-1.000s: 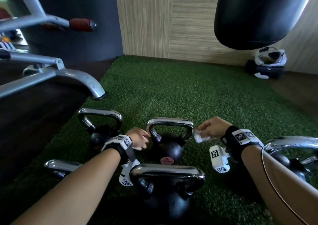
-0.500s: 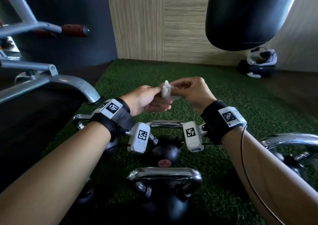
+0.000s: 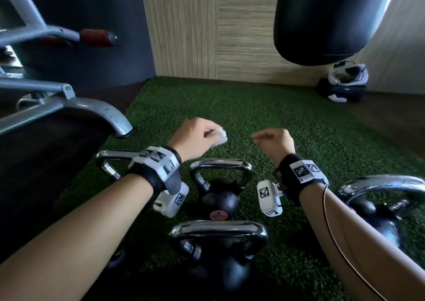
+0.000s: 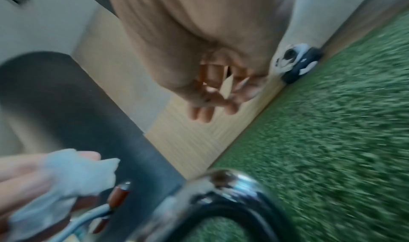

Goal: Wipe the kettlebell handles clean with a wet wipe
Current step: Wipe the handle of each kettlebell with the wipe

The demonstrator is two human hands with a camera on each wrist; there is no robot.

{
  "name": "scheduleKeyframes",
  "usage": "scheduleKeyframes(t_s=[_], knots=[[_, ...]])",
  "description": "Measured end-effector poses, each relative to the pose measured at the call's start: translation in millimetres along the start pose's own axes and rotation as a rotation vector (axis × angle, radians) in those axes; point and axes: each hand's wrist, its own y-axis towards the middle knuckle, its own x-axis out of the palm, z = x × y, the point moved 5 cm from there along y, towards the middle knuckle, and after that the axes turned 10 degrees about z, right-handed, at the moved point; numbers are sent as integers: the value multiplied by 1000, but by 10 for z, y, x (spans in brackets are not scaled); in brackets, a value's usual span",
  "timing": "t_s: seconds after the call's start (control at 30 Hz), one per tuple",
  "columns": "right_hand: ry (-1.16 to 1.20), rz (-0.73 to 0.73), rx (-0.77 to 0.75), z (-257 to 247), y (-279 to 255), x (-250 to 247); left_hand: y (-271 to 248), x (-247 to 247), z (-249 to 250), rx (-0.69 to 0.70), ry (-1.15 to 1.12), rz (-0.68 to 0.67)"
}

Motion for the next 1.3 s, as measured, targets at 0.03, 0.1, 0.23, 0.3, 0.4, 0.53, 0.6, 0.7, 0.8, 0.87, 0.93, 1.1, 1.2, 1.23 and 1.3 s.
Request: scheduleKeyframes(t_s=[0.03,0.1,0.23,0.3,0.4,0.53,0.6,0.7,0.8,0.87,0.93,1.1,1.2,1.23,1.3], knots=[[-201,-42,53,243,6,21,-62,71,45,105,132,-15],[-547,-288,135,720,-69,137,-161,225,80,216,259,-86],[-216,-605,367,1202,-442,353,-265,477,-69,210,314,-170],[-80,-632,298,1186,-583,470,-310,572,-102,191,333,-169],[26,-525,193,1169,-686,618,-344,561,-139,191,365,-67],[-23,-368,209,1312,-715,690,-448,428,-260,217,344,84],[-70,-306,217,1351,-705,703,-551,473,-232,314,396,40],[-78,-281,188,1332,-699,712,-575,434,-325,297,357,52],[-64,-286,176,1319,-717,697,-560,217,-604,50,165,205],[-51,-283,185,1338,-725,706,-616,172,-675,10,104,238],[-29,-273,192,1355,-732,728,-671,213,-650,36,75,200],[14,-272,182,1378,-740,739,-677,311,-980,-185,-5,279],[28,-284,178,1387,-744,738,-680,348,-1213,-375,-23,224],[32,-286,181,1401,-740,740,-677,356,-1239,-376,-4,201],[27,-293,179,1420,-738,744,-693,348,-1231,-345,35,198]])
